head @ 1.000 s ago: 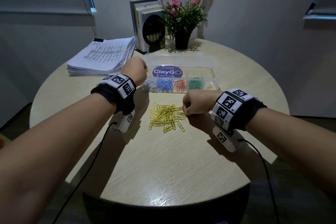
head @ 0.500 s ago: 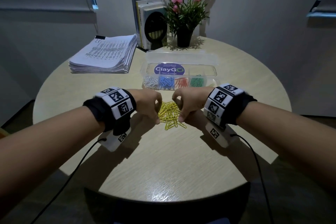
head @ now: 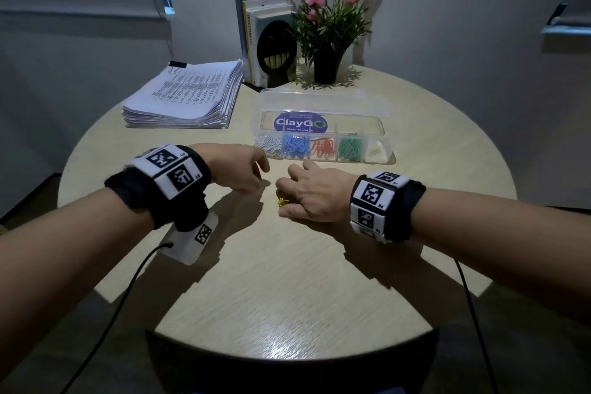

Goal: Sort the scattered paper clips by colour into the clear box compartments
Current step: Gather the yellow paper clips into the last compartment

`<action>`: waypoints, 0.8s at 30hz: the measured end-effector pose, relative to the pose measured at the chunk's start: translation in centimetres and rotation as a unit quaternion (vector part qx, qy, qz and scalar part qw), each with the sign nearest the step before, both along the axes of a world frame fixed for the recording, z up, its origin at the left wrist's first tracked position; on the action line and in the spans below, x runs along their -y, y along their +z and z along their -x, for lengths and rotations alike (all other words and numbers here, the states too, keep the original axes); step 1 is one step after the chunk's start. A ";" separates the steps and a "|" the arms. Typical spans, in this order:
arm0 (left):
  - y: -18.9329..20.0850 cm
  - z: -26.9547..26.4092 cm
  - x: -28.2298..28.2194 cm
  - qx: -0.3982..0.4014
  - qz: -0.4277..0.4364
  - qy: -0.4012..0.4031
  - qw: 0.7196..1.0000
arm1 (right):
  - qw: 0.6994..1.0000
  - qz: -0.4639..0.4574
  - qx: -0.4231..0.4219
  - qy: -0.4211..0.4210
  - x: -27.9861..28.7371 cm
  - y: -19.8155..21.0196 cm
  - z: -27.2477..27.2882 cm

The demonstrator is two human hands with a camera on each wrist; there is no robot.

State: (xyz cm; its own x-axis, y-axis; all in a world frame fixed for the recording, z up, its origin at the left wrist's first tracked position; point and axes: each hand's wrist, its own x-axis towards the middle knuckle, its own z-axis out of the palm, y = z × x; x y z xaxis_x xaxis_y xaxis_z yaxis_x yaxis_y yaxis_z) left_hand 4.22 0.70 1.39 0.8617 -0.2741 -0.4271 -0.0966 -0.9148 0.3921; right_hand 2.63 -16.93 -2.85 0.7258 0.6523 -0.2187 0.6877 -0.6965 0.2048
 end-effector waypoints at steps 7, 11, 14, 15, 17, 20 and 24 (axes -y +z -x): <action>0.3 -0.6 -0.6 -0.023 0.066 0.027 0.997 | 0.999 -0.038 0.001 -0.021 0.0 -0.5 -0.3; 0.3 -0.4 -0.3 -0.021 0.065 0.021 0.997 | 0.998 -0.038 -0.020 -0.047 0.2 -0.3 -0.7; 0.2 -0.1 0.2 -0.021 0.050 0.008 0.998 | 0.996 -0.041 -0.035 -0.072 0.3 0.1 -1.0; 0.2 0.0 0.4 -0.018 0.037 0.000 0.999 | 0.995 -0.049 -0.036 -0.079 0.5 0.4 -1.1; 0.1 0.2 1.0 -0.011 0.005 -0.020 1.000 | 0.992 -0.082 -0.041 -0.092 1.2 1.2 -1.3; -0.3 0.8 2.5 0.011 -0.064 -0.064 0.996 | 0.979 -0.152 -0.058 -0.121 2.8 3.4 -1.8; -1.3 1.2 5.2 0.054 -0.101 -0.106 0.988 | 0.963 -0.205 -0.007 -0.175 5.6 6.5 -3.1</action>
